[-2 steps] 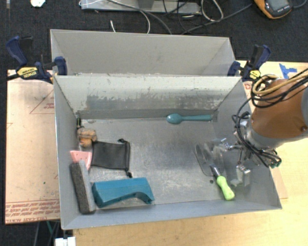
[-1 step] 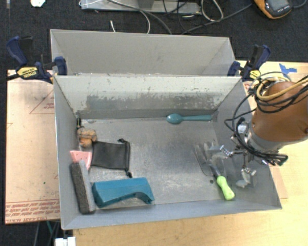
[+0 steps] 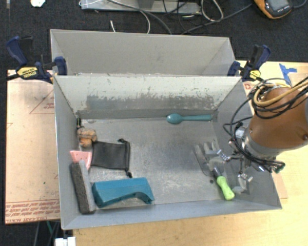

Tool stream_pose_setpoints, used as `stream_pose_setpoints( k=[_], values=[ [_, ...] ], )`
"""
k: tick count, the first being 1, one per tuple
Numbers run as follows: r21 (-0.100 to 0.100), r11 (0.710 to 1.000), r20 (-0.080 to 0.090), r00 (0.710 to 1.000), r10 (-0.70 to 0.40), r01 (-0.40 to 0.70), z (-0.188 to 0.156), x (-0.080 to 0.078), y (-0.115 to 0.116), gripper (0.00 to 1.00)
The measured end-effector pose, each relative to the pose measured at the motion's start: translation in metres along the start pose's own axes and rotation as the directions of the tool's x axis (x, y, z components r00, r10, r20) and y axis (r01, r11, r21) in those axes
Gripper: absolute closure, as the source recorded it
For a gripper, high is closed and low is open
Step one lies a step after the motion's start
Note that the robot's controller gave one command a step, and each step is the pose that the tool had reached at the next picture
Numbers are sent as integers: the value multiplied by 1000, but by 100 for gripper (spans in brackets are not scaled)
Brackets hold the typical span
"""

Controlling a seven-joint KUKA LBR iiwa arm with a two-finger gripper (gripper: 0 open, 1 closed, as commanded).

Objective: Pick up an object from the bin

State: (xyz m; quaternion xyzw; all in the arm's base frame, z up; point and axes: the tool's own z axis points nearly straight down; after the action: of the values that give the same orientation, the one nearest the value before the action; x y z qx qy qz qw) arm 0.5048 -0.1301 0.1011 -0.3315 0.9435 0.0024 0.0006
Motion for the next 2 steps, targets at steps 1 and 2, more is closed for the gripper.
stream_pose_setpoints(
  k=[1,2],
  values=[
    [-14,976,17,976,-216,217,27,7,-1,0],
    [7,976,3,976,-219,219,12,3,-15,100]
  ],
)
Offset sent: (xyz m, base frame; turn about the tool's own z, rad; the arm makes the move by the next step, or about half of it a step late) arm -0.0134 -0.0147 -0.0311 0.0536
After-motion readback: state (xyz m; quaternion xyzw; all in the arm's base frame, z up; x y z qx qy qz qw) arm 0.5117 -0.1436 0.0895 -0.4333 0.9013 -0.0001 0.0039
